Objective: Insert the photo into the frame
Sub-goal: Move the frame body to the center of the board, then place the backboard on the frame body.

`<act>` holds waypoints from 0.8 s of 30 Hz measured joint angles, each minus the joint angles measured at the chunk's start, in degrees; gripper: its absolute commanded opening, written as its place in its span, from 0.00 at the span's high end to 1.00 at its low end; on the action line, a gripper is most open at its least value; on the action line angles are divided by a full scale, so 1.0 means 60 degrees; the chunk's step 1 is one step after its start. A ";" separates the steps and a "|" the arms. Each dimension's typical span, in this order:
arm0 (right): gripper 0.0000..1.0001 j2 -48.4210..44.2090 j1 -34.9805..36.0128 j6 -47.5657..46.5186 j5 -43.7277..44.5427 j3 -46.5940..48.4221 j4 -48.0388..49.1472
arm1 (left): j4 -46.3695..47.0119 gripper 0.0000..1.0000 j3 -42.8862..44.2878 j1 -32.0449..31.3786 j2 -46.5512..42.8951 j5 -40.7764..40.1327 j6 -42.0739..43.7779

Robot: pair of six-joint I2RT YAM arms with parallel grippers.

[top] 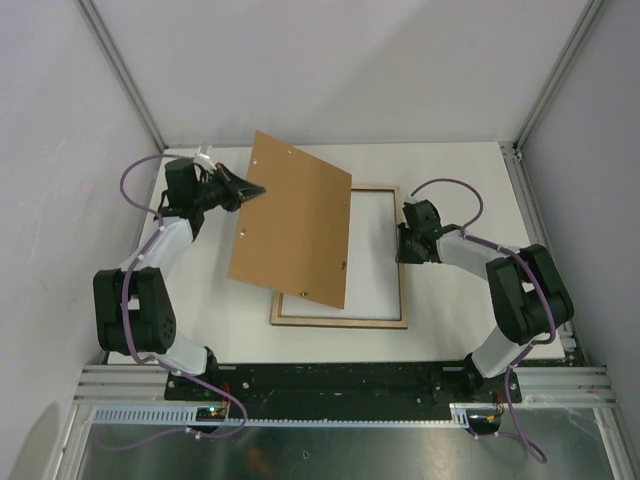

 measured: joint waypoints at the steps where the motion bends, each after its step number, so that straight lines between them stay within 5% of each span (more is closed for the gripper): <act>1: 0.91 0.0000 0.0022 -0.0055 -0.0095 -0.0011 0.0033 | 0.0000 1.00 -0.0106 0.0000 -0.0069 -0.0007 -0.0004; 5: 0.90 0.0004 0.0142 -0.0160 -0.0390 -0.0033 0.0095 | 0.0044 1.00 -0.0597 0.0000 -0.0382 -0.0084 -0.0015; 16: 0.63 -0.0098 0.0379 0.0452 -0.0678 -0.0055 0.0011 | 0.0532 1.00 -0.2029 0.0000 -0.1311 -0.0612 -0.0659; 24: 0.68 -0.1257 0.0321 0.1308 -0.0652 0.0262 -0.0266 | 0.1096 1.00 -0.2539 -0.0044 -0.2095 -0.0947 -0.1464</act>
